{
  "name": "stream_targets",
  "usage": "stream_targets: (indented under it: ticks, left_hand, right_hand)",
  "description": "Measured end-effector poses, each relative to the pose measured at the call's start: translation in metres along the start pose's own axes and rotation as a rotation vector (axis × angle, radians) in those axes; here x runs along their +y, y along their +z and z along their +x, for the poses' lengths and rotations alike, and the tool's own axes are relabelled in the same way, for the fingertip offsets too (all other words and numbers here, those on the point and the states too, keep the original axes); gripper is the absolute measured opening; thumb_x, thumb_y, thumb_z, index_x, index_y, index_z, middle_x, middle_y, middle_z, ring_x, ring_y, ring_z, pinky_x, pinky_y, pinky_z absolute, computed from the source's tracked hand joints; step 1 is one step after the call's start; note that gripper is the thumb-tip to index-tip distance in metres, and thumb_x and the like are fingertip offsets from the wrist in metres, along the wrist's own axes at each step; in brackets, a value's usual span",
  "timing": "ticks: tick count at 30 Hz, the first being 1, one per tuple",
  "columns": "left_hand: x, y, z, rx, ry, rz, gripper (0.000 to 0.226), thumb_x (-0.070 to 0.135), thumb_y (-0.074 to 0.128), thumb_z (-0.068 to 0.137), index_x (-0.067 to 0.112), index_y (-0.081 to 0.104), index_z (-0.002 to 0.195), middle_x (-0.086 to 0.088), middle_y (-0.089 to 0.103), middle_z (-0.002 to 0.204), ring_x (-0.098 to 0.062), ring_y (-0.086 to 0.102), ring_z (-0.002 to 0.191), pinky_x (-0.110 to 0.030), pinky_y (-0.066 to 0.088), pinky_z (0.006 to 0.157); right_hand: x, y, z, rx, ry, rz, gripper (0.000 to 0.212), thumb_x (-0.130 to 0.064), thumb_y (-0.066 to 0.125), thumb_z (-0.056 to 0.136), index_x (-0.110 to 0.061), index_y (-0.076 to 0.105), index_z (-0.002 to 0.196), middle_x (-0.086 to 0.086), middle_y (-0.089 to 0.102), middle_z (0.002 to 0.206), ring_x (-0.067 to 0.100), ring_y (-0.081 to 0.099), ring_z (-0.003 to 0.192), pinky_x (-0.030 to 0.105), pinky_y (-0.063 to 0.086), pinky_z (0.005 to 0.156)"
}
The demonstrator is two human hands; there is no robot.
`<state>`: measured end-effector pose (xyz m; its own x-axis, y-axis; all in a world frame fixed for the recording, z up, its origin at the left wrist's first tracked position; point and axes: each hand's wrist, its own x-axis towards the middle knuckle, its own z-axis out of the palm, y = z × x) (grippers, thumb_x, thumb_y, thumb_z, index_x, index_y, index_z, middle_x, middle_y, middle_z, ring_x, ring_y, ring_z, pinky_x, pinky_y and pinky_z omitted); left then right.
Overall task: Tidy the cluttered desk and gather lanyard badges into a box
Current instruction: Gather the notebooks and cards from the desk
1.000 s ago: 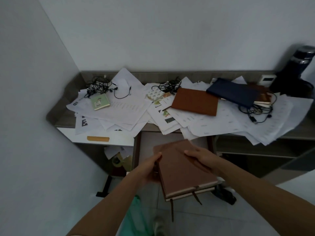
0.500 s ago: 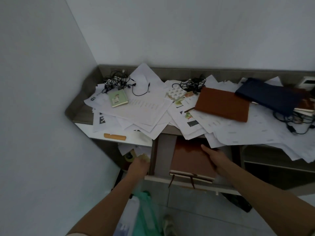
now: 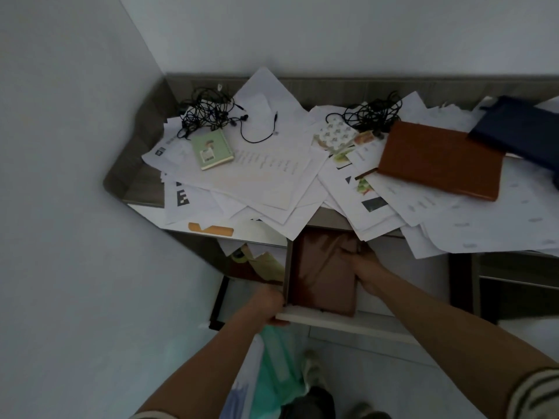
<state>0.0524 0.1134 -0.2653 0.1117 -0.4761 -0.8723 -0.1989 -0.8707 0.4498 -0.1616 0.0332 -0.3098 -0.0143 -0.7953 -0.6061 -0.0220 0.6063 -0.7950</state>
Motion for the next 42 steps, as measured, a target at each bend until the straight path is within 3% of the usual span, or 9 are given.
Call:
stream_targets:
  ticks: [6, 10, 14, 17, 21, 24, 28, 37, 42]
  left_hand:
    - [0.004, 0.003, 0.003, -0.007, 0.021, 0.081, 0.016, 0.001, 0.044, 0.096, 0.005, 0.055, 0.084, -0.009, 0.054, 0.083, -0.021, 0.055, 0.068, -0.023, 0.052, 0.041]
    - [0.002, 0.001, 0.002, 0.003, 0.045, 0.163, 0.011, 0.005, 0.05, 0.092, 0.003, 0.06, 0.088, -0.014, 0.057, 0.085, -0.025, 0.058, 0.061, -0.022, 0.046, 0.037]
    - [0.009, -0.006, -0.001, 0.082, 0.174, 0.486, 0.014, 0.017, 0.052, 0.09, 0.005, 0.059, 0.088, -0.009, 0.057, 0.076, -0.019, 0.055, 0.058, -0.023, 0.048, 0.049]
    - [0.028, -0.012, -0.008, 0.118, 0.341, 0.654, 0.014, 0.021, 0.05, 0.09, 0.011, 0.053, 0.08, -0.007, 0.054, 0.072, -0.016, 0.052, 0.06, -0.025, 0.047, 0.056]
    - [0.073, -0.009, -0.025, 0.263, 0.594, 0.69, 0.018, 0.027, 0.055, 0.088, 0.012, 0.058, 0.079, -0.002, 0.06, 0.078, -0.016, 0.058, 0.07, -0.03, 0.047, 0.064]
    - [0.113, 0.002, -0.039, 0.357, 0.745, 0.653, 0.018, 0.032, 0.056, 0.088, 0.016, 0.064, 0.082, 0.0, 0.064, 0.08, -0.014, 0.061, 0.071, -0.03, 0.05, 0.064]
    - [0.159, 0.029, -0.048, 0.301, 0.868, 0.582, 0.018, 0.03, 0.058, 0.088, 0.013, 0.065, 0.087, -0.005, 0.066, 0.086, -0.023, 0.065, 0.075, -0.04, 0.056, 0.073]
    - [0.21, 0.087, -0.015, 0.19, 0.886, 0.672, 0.017, 0.03, 0.063, 0.088, 0.014, 0.063, 0.095, -0.002, 0.062, 0.092, -0.015, 0.058, 0.079, -0.024, 0.044, 0.065]
    - [0.221, 0.101, 0.007, 0.179, 0.81, 0.678, 0.028, 0.039, 0.072, 0.08, 0.019, 0.054, 0.089, 0.005, 0.057, 0.08, -0.006, 0.051, 0.067, -0.019, 0.037, 0.053]
  right_hand:
    - [-0.004, 0.002, 0.01, 0.066, 0.023, -0.788, 0.058, -0.046, 0.047, 0.096, -0.01, 0.038, 0.142, 0.017, 0.049, 0.135, 0.032, 0.052, 0.119, 0.034, 0.045, 0.096]
    - [-0.015, -0.009, 0.001, -0.092, -0.031, -1.014, 0.053, -0.047, 0.051, 0.094, -0.013, 0.051, 0.134, 0.012, 0.057, 0.129, 0.03, 0.056, 0.114, 0.03, 0.047, 0.087]
    - [-0.022, -0.023, -0.023, -0.126, -0.11, -1.087, 0.026, -0.034, 0.052, 0.094, -0.01, 0.063, 0.094, 0.01, 0.065, 0.105, 0.027, 0.061, 0.1, 0.025, 0.039, 0.07]
    - [-0.033, -0.032, -0.046, -0.106, -0.187, -1.069, 0.037, -0.031, 0.054, 0.094, -0.008, 0.051, 0.065, 0.004, 0.058, 0.075, 0.029, 0.064, 0.09, 0.03, 0.043, 0.067]
    - [-0.065, -0.048, -0.075, -0.07, -0.338, -1.041, 0.027, -0.033, 0.058, 0.093, -0.008, 0.069, 0.093, 0.005, 0.068, 0.089, 0.02, 0.065, 0.083, 0.031, 0.05, 0.073]
    - [-0.093, -0.067, -0.092, -0.005, -0.384, -0.93, 0.02, -0.035, 0.061, 0.092, -0.017, 0.069, 0.097, -0.002, 0.071, 0.084, 0.012, 0.067, 0.071, 0.028, 0.054, 0.066]
    - [-0.127, -0.106, -0.097, 0.164, -0.459, -0.798, 0.019, -0.032, 0.063, 0.092, -0.016, 0.071, 0.098, -0.002, 0.073, 0.079, 0.007, 0.069, 0.064, 0.025, 0.055, 0.061]
    - [-0.175, -0.183, -0.051, 0.382, -0.379, -0.943, 0.028, -0.04, 0.067, 0.087, -0.023, 0.068, 0.11, -0.002, 0.069, 0.109, 0.015, 0.063, 0.092, 0.027, 0.049, 0.08]
    - [-0.207, -0.191, -0.002, 0.328, -0.512, -1.089, 0.062, -0.048, 0.068, 0.083, -0.025, 0.049, 0.136, 0.003, 0.053, 0.136, 0.021, 0.052, 0.12, 0.035, 0.045, 0.096]
